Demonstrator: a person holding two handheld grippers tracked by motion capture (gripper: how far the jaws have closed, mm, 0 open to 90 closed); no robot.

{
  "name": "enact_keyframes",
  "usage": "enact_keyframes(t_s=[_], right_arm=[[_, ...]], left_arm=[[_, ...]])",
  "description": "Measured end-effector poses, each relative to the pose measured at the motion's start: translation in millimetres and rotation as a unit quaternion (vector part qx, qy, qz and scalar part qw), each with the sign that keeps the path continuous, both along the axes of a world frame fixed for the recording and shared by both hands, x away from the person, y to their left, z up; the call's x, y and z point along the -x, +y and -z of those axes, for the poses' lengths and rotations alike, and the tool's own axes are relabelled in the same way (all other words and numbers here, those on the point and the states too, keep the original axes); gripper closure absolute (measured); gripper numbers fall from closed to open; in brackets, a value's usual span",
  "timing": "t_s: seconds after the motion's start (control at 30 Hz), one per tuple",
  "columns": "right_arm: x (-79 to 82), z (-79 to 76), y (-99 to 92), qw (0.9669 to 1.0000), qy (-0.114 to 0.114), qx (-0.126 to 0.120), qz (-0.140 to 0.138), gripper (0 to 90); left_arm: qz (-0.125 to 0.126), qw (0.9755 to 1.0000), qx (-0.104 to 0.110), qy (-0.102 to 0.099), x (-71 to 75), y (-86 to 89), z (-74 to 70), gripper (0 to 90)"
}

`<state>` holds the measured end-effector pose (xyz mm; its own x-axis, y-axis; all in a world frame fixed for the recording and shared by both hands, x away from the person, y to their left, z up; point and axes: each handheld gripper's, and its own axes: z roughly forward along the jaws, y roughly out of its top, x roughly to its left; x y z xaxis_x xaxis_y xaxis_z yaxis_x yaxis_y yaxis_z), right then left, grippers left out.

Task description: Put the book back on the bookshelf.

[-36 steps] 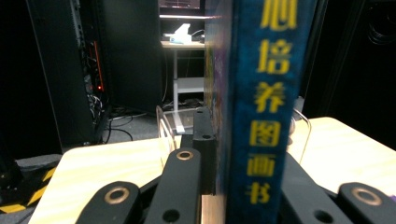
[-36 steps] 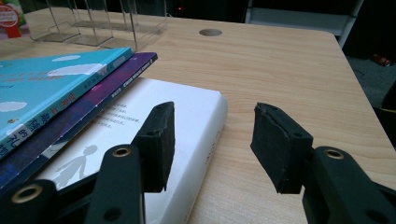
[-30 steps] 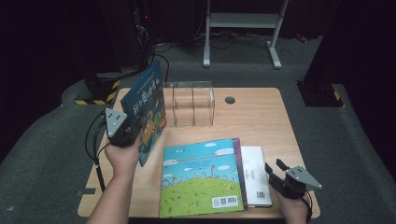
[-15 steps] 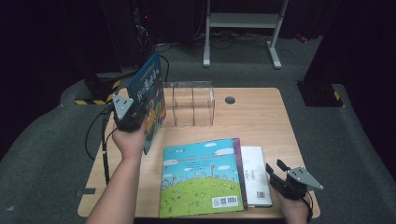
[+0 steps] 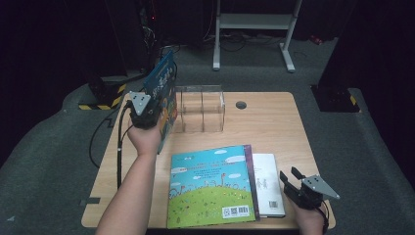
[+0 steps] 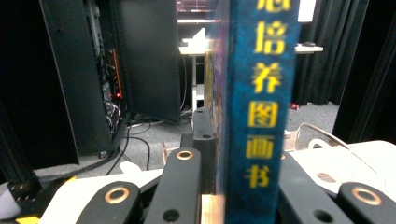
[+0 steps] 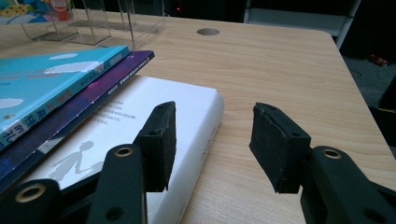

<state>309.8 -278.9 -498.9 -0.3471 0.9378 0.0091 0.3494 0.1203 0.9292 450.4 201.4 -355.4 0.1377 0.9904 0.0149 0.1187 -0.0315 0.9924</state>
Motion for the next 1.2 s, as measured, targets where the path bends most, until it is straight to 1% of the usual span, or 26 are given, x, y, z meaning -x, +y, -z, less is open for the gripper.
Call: enact_keyframes(t_s=[0.1, 0.13, 0.17, 0.23, 0.33, 0.47, 0.57, 0.7, 0.8, 0.93, 1.03, 1.1, 1.13, 1.2], right_arm=[[0.2, -0.2, -1.6, 1.0, -0.003, -0.002, 0.0, 50.3], [0.5, -0.1, -1.8, 1.0, -0.001, -0.001, 0.001, 50.3], [0.5, 0.1, -1.9, 1.0, 0.0, 0.0, 0.001, 50.5], [0.4, 0.2, -2.3, 1.0, 0.002, -0.001, 0.001, 50.8], [0.8, 0.0, -2.4, 1.0, 0.001, -0.003, 0.001, 50.8], [1.4, -0.2, -1.5, 1.0, -0.001, -0.002, -0.003, 50.8], [1.0, 0.4, -1.2, 1.0, 0.0, -0.002, -0.003, 50.8], [1.3, 0.0, -2.1, 1.0, 0.0, -0.003, -0.003, 50.9], [1.5, -0.2, -2.0, 1.0, -0.001, -0.004, -0.003, 50.8], [1.4, 0.1, -1.6, 1.0, -0.001, -0.004, -0.005, 50.8], [2.0, -0.2, -1.1, 1.0, -0.001, -0.003, -0.006, 50.8], [2.2, -0.4, -0.7, 1.0, -0.001, -0.003, -0.006, 50.8], [2.2, -0.4, -0.7, 1.0, -0.001, -0.003, -0.006, 50.8], [2.0, -0.3, 0.2, 1.0, 0.0, -0.003, -0.008, 50.7]], left_arm=[[-0.007, 1.0, 0.002, 0.001, -7.5, 0.0, 2.5, 83.2], [-0.007, 1.0, 0.002, 0.001, -7.5, 0.0, 2.5, 83.2], [-0.009, 0.9999, 0.007, 0.004, -12.3, 1.0, 5.5, 83.2], [-0.01, 0.9998, 0.011, 0.009, -16.7, 1.9, 8.1, 83.3], [-0.018, 0.9997, 0.01, 0.011, -22.0, 1.7, 12.0, 83.2], [-0.019, 0.9997, 0.016, 0.004, -26.2, 1.8, 14.4, 83.2], [-0.019, 0.9996, 0.023, 0.005, -28.2, 1.3, 15.6, 83.2], [-0.023, 0.9995, 0.022, 0.002, -29.6, 0.6, 16.8, 83.2], [-0.023, 0.9995, 0.022, 0.001, -28.6, 0.2, 17.6, 83.2], [-0.022, 0.9995, 0.02, -0.005, -21.7, -1.6, 22.8, 83.0], [-0.019, 0.9997, 0.015, -0.004, -15.7, -2.0, 25.9, 82.8], [-0.017, 0.9997, 0.015, -0.003, -13.5, -2.1, 27.1, 82.7], [-0.016, 0.9997, 0.018, 0.001, -11.2, -2.0, 27.8, 82.7], [-0.019, 0.9997, 0.016, 0.007, -7.0, -1.6, 29.1, 82.6]])
